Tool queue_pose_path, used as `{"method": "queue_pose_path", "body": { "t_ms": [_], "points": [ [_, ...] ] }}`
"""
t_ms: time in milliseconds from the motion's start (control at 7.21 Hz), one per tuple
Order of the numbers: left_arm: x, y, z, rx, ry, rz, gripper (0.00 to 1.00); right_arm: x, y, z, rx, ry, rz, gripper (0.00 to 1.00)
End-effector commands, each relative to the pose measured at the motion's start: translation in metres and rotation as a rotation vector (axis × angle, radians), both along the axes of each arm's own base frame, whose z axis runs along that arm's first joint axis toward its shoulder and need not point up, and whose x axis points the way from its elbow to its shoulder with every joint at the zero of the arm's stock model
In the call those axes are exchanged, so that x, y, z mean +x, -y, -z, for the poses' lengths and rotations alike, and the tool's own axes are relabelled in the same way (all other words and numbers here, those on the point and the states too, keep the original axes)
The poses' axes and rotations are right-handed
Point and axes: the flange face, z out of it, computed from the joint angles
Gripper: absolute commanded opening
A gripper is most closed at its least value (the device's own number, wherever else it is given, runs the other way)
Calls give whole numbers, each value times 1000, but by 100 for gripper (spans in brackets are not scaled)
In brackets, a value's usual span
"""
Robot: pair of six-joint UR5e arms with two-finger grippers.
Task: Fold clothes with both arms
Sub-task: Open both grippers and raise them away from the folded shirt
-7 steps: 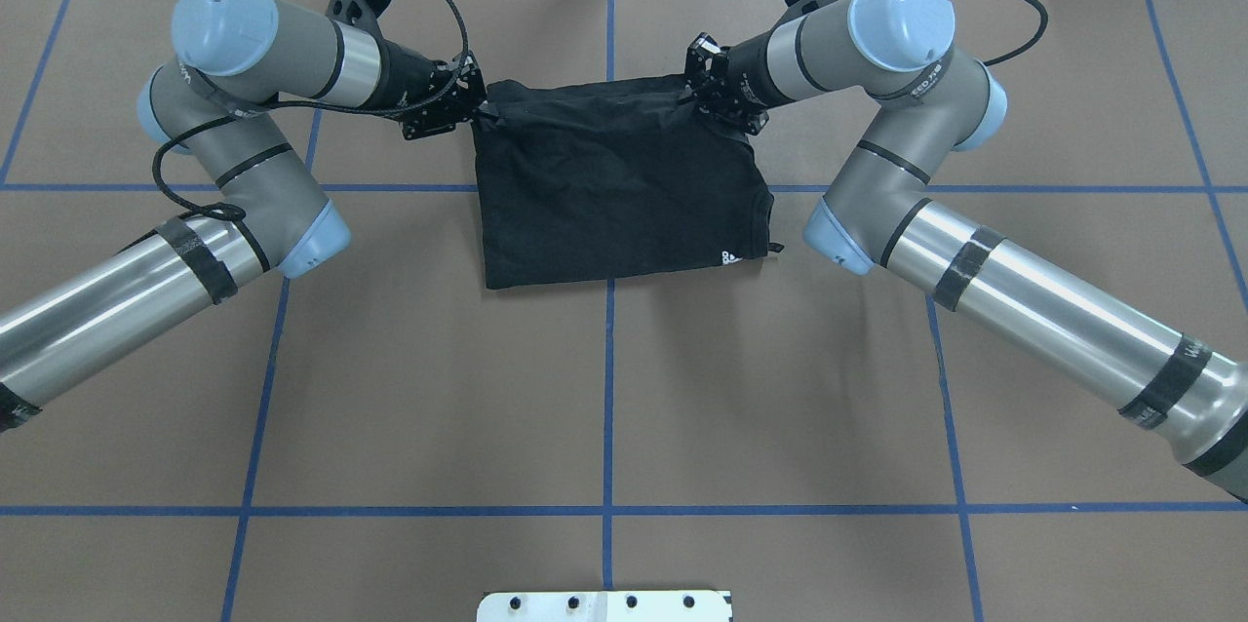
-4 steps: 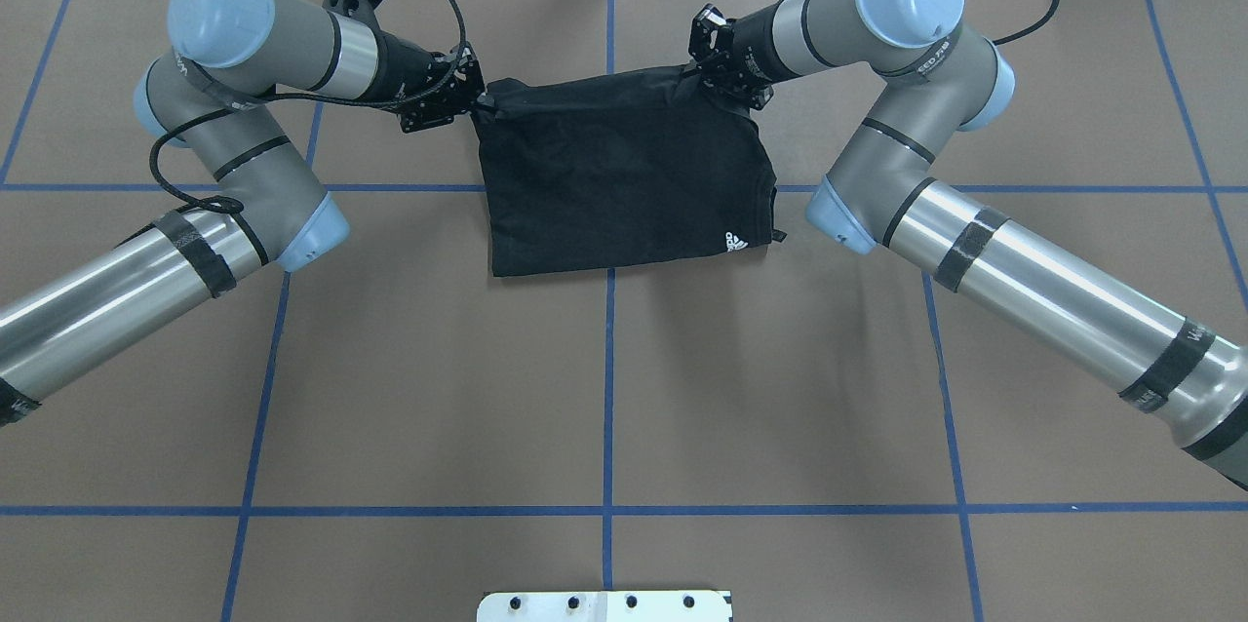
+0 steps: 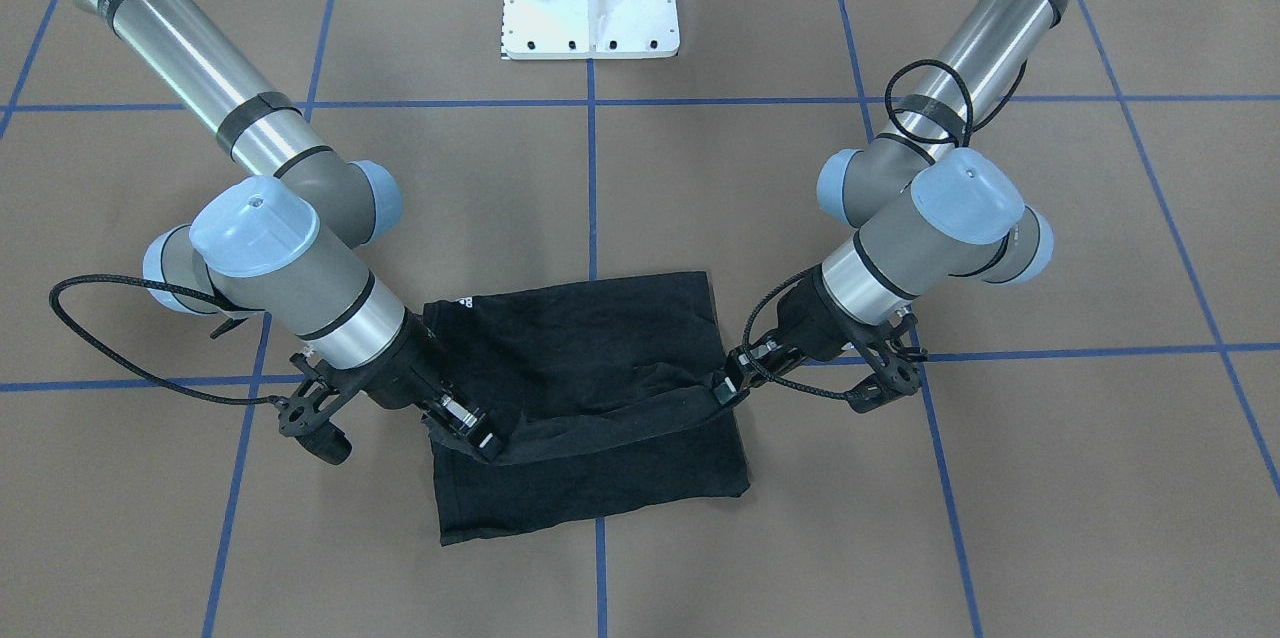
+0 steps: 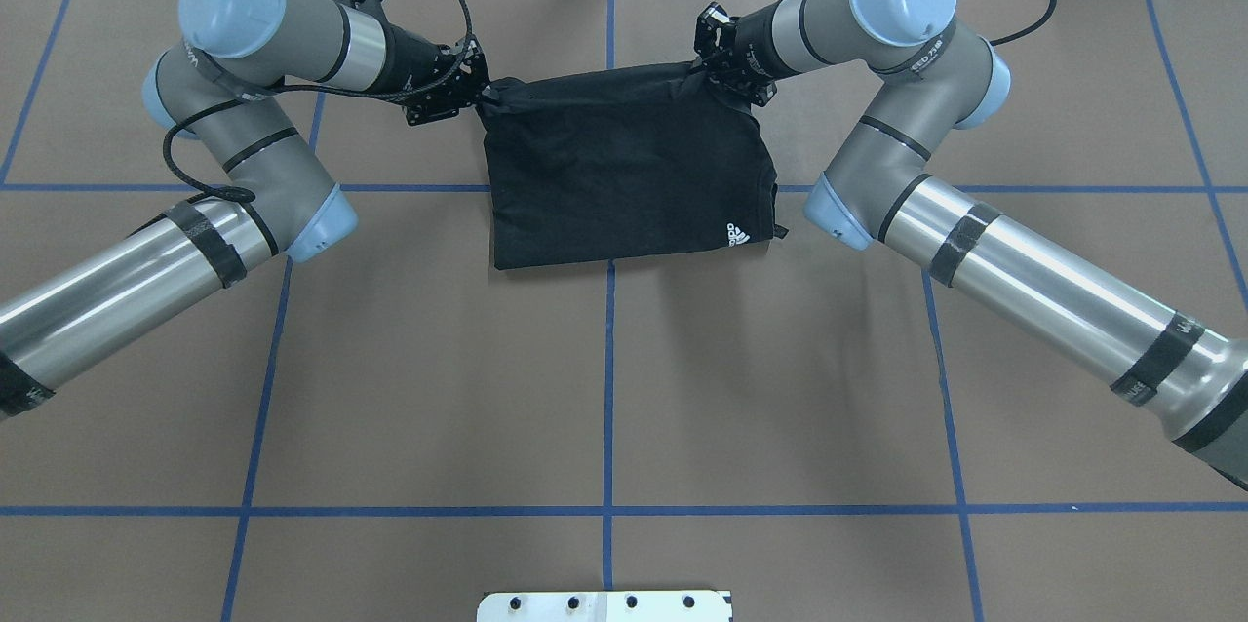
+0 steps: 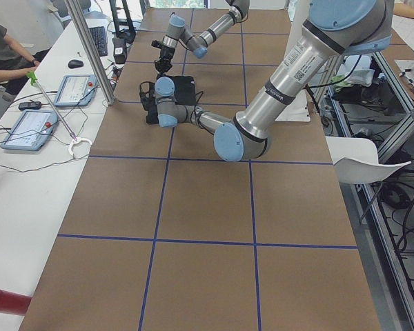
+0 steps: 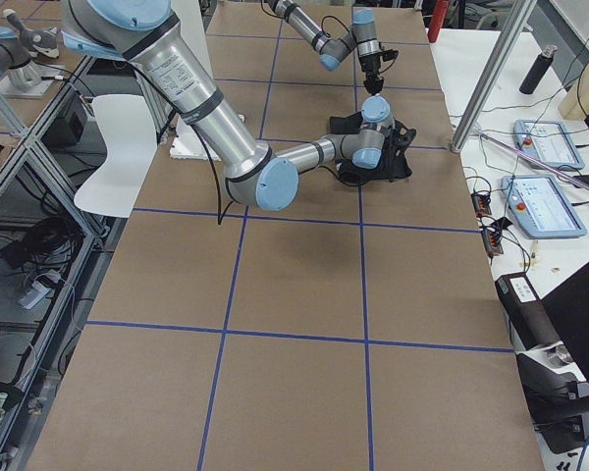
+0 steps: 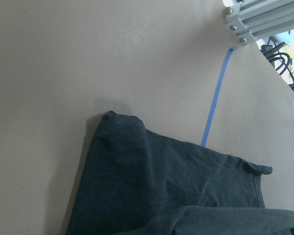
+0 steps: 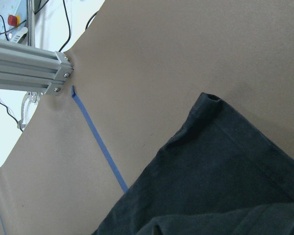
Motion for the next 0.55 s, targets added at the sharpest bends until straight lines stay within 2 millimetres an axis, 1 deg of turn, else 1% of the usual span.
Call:
{"method": "queue_pose_path", "body": {
  "t_ms": [0,139,277,416],
  "points": [
    [3,2,5,2,0,12,43,-3,1,8,4,5,-1,51],
    [5,3,8,7,-2,15,99,-1,3,8,0,3,-4,100],
    [-1,7,14,17,-6,27,100,3,6,9,0,5,-6,100],
    [-32,27,13,36,3,56,100,9,12,24,7,20,-6,100]
  ]
}}
